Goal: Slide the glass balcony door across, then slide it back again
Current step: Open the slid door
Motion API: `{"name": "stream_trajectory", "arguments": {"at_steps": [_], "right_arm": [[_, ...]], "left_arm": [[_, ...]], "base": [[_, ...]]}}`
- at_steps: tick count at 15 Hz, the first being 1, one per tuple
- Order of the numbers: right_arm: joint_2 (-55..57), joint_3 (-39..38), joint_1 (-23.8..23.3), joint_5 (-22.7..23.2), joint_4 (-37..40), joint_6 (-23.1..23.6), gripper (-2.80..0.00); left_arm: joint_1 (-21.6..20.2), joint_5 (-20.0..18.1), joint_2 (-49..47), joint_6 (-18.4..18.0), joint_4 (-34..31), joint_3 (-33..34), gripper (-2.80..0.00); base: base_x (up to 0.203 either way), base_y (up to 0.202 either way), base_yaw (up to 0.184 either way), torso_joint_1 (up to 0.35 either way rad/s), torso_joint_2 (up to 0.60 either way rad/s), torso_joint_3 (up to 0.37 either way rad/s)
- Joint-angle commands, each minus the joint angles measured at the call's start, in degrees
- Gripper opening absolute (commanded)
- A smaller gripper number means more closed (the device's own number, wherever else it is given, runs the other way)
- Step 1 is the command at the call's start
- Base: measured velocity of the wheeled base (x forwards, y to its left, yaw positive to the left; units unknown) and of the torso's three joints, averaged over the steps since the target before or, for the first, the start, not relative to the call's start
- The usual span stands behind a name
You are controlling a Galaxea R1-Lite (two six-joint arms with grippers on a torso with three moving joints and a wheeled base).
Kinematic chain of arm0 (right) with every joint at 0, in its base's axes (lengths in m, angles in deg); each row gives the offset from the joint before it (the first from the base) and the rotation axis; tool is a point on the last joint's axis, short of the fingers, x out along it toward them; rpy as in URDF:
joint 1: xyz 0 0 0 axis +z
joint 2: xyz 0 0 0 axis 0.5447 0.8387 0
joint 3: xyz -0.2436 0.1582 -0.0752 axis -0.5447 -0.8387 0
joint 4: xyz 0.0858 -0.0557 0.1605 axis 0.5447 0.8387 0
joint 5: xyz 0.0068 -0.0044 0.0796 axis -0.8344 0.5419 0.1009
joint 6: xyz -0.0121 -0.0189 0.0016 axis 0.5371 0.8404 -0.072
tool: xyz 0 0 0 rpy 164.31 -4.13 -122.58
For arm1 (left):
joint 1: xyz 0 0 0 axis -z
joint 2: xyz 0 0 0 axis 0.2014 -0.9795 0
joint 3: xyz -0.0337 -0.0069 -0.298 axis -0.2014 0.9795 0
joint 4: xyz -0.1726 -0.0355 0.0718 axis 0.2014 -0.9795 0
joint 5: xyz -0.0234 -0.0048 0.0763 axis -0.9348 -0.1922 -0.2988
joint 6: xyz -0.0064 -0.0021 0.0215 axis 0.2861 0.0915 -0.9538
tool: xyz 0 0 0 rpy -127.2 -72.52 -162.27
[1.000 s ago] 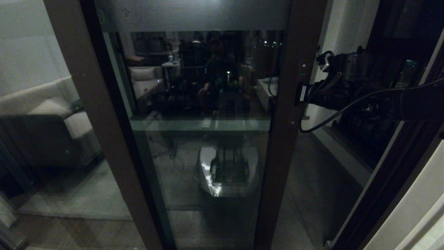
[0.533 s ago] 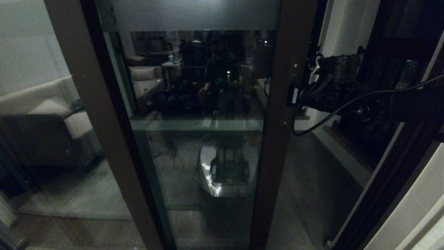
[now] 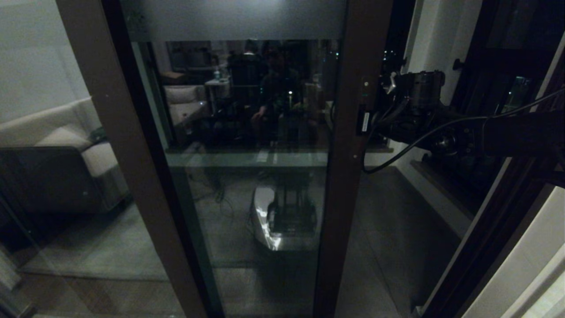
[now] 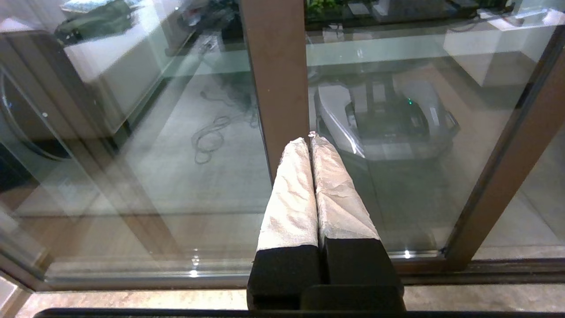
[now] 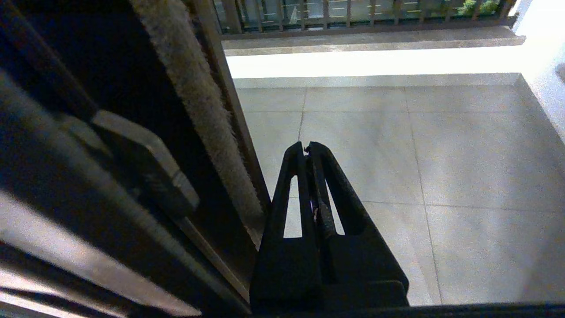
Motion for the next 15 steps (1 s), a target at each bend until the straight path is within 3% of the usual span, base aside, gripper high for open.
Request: {"name": "stream_trajectory", "arguments": {"at_steps": [1,8,15], "right_arm": [[0.7,0.1,0.6,0.1,-0.1,-0.1,-2.80],[2.2,1.6,2.5,-0.1,-0.1,-0.1,-2.80],[4.0,3.9,4.5,-3.1,-0.1,-0.1,-2.80]], "left_arm": [[-0.1,0.0,0.0,0.0,0.0,0.0,-2.80],[-0.1,0.0,0.0,0.0,0.0,0.0,-2.80],[-0.1,0.0,0.0,0.0,0.0,0.0,-2.80]], "base": [[0.000,0.000,0.000,0.000,0.00,0.000],[0.000,0.000,0.000,0.000,0.00,0.000],[0.000,0.000,0.000,0.000,0.00,0.000]]}}
